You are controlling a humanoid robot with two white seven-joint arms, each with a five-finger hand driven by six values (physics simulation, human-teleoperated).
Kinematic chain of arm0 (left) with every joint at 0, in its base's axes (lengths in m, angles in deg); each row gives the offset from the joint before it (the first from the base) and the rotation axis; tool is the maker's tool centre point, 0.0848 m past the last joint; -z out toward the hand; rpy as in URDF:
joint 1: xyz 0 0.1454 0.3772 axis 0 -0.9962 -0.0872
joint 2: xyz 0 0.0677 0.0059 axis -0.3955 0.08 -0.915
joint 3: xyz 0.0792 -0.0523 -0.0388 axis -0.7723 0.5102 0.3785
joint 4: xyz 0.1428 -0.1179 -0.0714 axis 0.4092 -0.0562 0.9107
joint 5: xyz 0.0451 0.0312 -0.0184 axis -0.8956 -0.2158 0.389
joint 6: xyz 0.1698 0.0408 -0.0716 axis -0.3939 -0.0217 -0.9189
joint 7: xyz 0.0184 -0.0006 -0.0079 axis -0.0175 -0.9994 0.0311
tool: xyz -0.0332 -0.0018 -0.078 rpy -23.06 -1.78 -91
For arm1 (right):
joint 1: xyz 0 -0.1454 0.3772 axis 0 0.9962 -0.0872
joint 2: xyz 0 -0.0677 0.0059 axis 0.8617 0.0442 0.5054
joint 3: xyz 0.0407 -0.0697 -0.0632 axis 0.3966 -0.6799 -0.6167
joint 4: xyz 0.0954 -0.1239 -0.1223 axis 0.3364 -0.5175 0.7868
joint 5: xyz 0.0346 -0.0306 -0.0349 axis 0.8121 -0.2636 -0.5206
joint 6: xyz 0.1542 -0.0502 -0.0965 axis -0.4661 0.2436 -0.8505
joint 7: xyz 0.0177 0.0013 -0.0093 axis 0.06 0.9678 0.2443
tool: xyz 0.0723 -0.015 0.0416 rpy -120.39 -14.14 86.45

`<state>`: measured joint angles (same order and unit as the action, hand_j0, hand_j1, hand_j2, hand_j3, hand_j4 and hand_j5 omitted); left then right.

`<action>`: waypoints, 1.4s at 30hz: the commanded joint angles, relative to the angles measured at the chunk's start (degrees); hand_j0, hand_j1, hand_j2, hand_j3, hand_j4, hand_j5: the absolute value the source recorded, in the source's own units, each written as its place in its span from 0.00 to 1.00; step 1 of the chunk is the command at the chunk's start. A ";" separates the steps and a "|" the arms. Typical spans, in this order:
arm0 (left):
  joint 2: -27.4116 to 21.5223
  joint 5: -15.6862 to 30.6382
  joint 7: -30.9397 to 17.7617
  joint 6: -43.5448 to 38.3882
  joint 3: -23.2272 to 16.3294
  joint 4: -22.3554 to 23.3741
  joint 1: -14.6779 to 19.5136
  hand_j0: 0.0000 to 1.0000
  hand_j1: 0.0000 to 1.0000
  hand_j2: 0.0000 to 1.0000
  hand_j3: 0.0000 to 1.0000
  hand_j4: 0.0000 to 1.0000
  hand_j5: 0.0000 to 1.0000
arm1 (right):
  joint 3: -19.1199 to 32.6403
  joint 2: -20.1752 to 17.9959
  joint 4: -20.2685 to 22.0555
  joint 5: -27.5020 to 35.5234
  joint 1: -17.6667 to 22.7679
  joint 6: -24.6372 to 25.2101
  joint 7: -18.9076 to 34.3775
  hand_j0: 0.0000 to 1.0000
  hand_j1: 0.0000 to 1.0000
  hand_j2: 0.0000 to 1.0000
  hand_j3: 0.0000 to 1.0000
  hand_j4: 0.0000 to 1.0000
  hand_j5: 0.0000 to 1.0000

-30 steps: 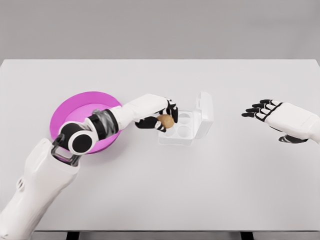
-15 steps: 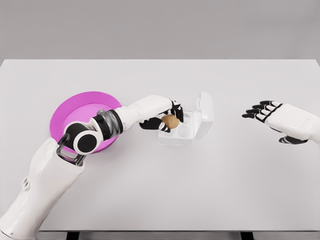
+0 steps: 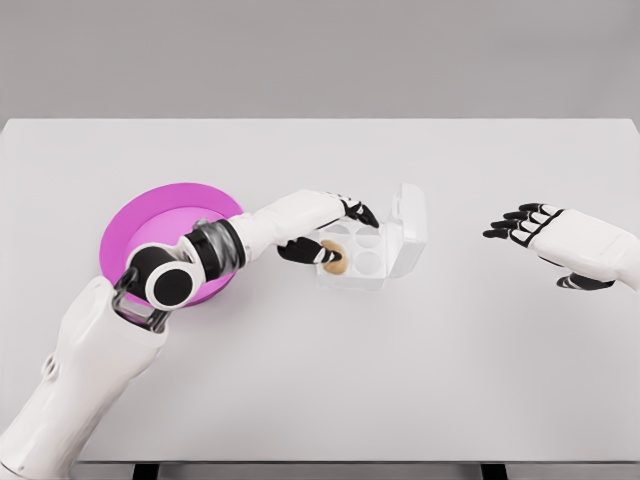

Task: Pack egg into the box and close the box lid

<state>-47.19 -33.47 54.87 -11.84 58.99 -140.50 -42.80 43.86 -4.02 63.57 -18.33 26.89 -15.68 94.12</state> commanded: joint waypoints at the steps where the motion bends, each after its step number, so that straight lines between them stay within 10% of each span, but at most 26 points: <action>1: -0.34 0.33 0.02 -0.05 0.15 -0.18 0.00 0.84 0.84 0.84 0.84 0.84 0.84 | -0.09 0.15 0.01 0.29 0.00 0.16 -0.03 1.00 1.00 1.00 1.00 1.00 1.00; 7: -5.69 4.89 0.02 0.21 6.29 -2.38 -0.18 1.00 1.00 1.00 1.00 1.00 1.00 | -2.90 0.24 0.01 0.20 -0.53 0.16 -0.03 1.00 1.00 1.00 1.00 1.00 1.00; 13: -19.49 17.90 0.02 32.75 16.40 -3.17 -1.76 1.00 1.00 1.00 1.00 1.00 1.00 | -6.15 0.59 0.19 0.29 -2.11 0.16 -0.03 1.00 1.00 1.00 1.00 1.00 1.00; 22: -26.35 24.32 0.02 32.75 34.33 5.18 -8.61 1.00 1.00 1.00 1.00 1.00 1.00 | -12.92 3.40 -0.25 -1.73 -7.29 0.16 -0.03 1.00 1.00 1.00 1.00 1.00 1.00; 42: -26.35 25.37 0.02 32.75 35.13 5.45 -11.69 1.00 1.00 1.00 1.00 1.00 1.00 | -12.75 5.51 0.89 -1.47 -7.91 0.16 -0.03 1.00 1.00 1.00 1.00 1.00 1.00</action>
<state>-73.50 -8.56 54.86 21.08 94.11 -135.00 -54.49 30.94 1.35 64.45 -20.21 18.98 -15.68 94.13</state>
